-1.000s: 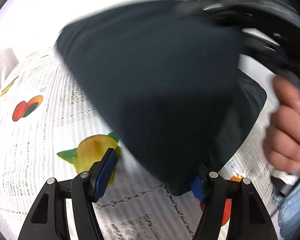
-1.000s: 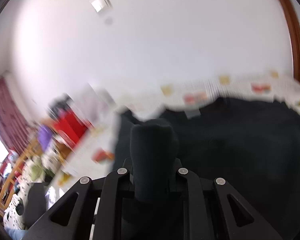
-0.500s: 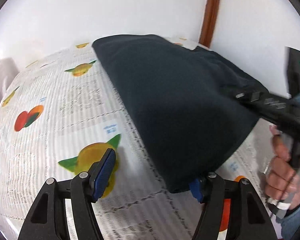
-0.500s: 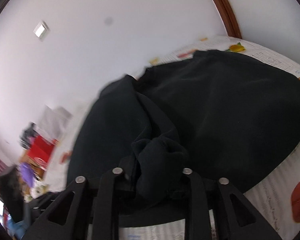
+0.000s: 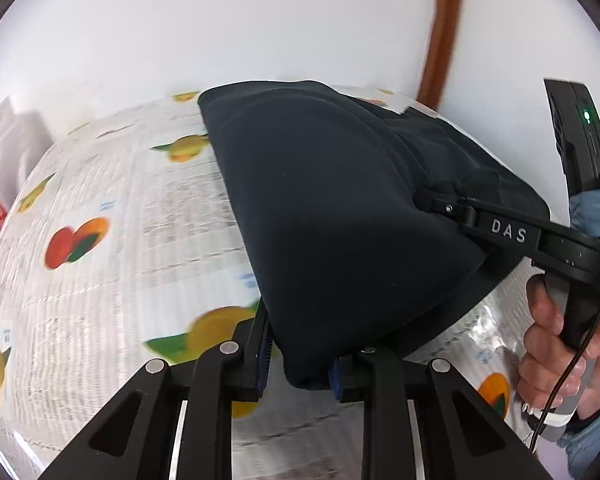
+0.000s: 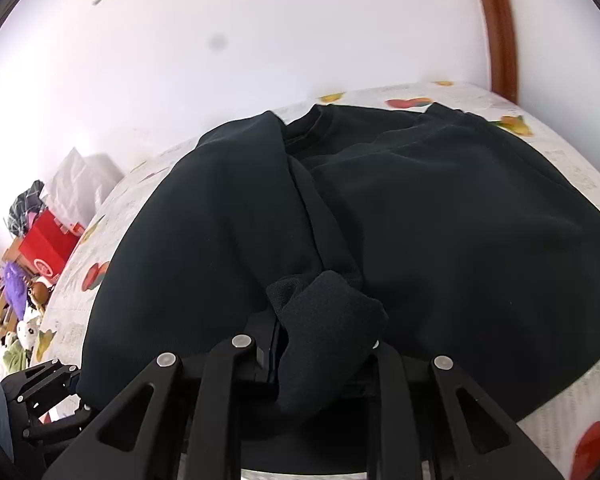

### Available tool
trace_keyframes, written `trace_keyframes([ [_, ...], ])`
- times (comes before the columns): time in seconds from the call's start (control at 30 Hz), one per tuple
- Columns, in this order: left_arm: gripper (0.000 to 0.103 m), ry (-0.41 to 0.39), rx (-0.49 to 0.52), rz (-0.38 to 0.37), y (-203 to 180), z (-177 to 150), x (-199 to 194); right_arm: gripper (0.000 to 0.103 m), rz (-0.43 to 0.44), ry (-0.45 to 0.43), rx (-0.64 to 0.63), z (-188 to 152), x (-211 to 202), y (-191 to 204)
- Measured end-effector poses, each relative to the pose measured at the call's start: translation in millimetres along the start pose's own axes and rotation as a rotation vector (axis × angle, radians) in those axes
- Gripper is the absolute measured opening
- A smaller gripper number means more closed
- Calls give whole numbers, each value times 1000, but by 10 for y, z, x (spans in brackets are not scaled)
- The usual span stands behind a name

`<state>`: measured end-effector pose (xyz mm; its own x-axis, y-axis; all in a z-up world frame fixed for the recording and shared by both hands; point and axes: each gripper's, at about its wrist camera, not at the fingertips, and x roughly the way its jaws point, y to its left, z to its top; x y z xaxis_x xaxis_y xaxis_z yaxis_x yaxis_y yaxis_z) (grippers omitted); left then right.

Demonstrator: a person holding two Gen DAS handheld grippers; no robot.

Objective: Fold small clothes

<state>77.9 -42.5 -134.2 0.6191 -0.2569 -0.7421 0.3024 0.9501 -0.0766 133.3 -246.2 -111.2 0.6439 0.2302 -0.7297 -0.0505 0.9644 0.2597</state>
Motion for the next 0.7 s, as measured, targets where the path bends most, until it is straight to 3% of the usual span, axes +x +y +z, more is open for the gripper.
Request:
trace_keyframes([
  [0.27,21,-2,-113,40,756,-175,-262,18,93,47,-86,55,300,709],
  [0.37,21,2,-150,53,1037,-306,-365,19,181,49,-158,76,391,912],
  [0.47,22,-1,-165,27,1181,-391,-423,26,263,64,-125,82,367,884],
  [0.53,25,-7,-168,12,1243,-469,-469,34,285,50,-104,73,294,833],
  [0.6,39,-10,-177,-12,1263,-503,-477,41,266,35,-120,76,248,831],
  [0.7,46,-10,-207,-9,1290,-499,-417,47,249,51,-120,120,314,814],
])
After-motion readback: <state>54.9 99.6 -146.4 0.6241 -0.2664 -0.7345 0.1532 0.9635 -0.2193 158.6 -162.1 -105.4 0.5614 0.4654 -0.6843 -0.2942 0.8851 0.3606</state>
